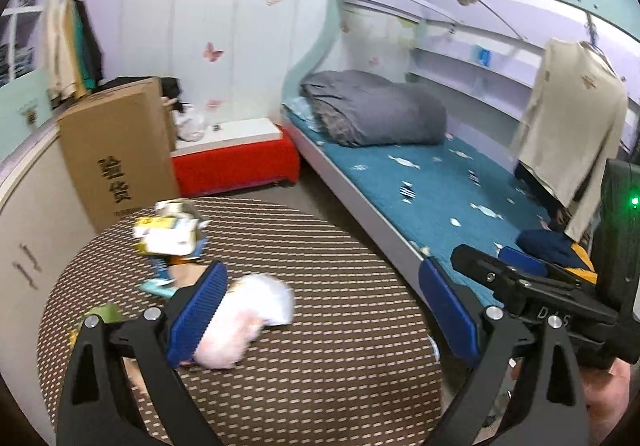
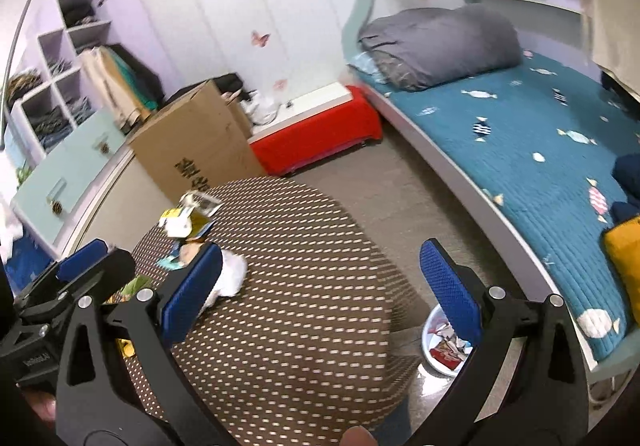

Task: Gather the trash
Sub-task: 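Move both tools back over the table toward the remaining trash, then grasp the white plastic bag with the right tool while the left tool grasps the yellow bag, carry toward wastebasket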

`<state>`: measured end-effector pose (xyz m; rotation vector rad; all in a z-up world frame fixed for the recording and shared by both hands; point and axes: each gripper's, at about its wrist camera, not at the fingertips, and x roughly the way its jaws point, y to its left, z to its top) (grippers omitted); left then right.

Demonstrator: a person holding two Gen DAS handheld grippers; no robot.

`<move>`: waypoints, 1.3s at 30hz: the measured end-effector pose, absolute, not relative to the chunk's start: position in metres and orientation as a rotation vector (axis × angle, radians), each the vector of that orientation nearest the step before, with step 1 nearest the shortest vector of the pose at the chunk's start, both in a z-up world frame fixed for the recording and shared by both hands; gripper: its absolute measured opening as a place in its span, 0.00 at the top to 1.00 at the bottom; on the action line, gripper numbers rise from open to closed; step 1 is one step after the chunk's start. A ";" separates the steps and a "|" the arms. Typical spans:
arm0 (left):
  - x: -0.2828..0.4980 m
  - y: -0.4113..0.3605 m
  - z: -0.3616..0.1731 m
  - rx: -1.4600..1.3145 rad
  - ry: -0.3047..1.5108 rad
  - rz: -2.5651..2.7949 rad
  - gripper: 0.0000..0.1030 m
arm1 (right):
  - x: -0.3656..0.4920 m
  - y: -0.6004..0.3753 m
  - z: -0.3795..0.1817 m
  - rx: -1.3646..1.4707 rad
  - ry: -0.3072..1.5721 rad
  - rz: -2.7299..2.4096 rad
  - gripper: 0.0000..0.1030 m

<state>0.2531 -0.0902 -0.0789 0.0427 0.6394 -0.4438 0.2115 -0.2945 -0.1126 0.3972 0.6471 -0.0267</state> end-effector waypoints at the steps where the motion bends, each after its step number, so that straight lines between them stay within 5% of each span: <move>1: 0.253 -0.079 -0.080 0.034 0.636 -0.424 0.08 | 0.215 -0.286 -0.112 0.388 0.654 -0.016 0.06; 25: 0.249 0.107 -0.148 -0.066 0.721 -0.061 0.08 | 0.277 -0.149 -0.155 0.261 0.847 0.108 0.06; 39: 0.272 0.117 -0.196 -0.031 0.835 0.003 0.08 | 0.298 -0.136 -0.181 0.263 0.919 0.131 0.06</move>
